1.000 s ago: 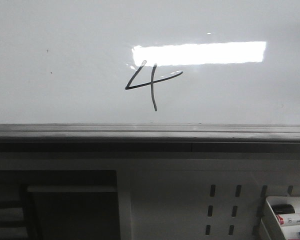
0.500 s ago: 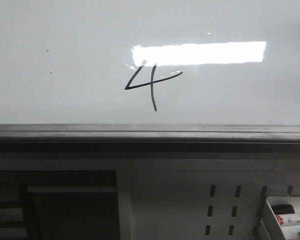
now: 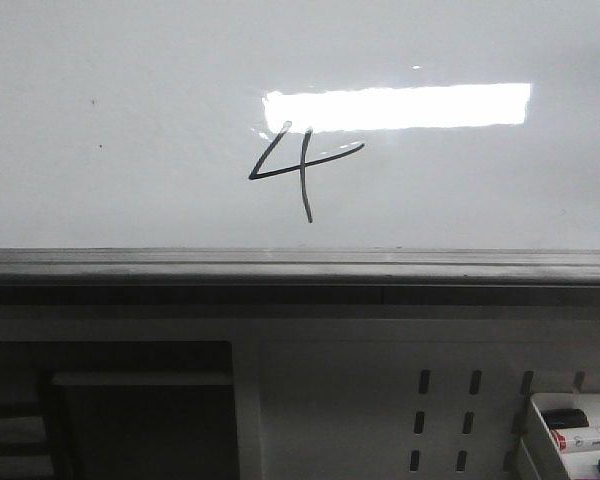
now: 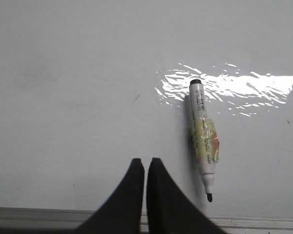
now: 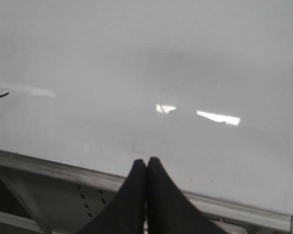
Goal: Write number 4 on whiteboard
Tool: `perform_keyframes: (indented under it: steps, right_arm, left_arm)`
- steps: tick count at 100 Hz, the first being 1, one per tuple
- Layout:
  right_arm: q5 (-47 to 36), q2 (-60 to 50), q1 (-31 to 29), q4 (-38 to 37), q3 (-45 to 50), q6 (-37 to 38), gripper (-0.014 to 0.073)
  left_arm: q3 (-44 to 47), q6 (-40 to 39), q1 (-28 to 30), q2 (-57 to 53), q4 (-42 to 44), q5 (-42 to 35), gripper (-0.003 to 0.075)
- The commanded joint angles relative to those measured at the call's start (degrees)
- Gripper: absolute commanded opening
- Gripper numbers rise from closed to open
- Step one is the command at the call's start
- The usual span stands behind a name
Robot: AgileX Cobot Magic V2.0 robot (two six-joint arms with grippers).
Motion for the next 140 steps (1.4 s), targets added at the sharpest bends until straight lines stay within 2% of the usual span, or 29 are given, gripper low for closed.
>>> perform_keyframes:
  steps: [1,68,76,98,121,137,140]
  right_arm:
    - [-4.47,0.20,-0.30,0.09,-1.62,0.09,-0.0072]
    - [-4.57,0.20,-0.30,0.09,-1.62,0.09,-0.0072]
    - [-5.11,-2.48,-0.75,0.09,-0.40,0.09,-0.0072]
    - [-14.78,-15.77,-6.17,-0.31,11.12,-0.20,-0.0072]
    - [-27.30,-23.80,-6.32,-0.31,25.47,-0.20,-0.0072]
    - [-33.36,-27.87,-6.32,-0.31,31.85,-0.20,-0.0072]
    - [-32.44,-27.72,-6.32,-0.31,31.71,-0.20,-0.0072]
  left_arm:
    - [1.59,-0.59,0.08,-1.74,0.15,-3.79,-0.0020]
    - [1.59,-0.59,0.08,-1.68,0.01,-3.90,-0.0020]
    - [1.59,-0.59,0.08,-1.68,0.01,-3.90,-0.0020]
    - [1.59,-0.59,0.08,-1.68,0.01,-3.90,-0.0020]
    - [1.59,-0.59,0.08,-1.68,0.01,-3.90,-0.0020]
    - [1.59,-0.59,0.08,-1.68,0.01,-3.90,-0.0020]
    - [1.59,-0.59,0.08,-1.68,0.01,-3.90,-0.0020]
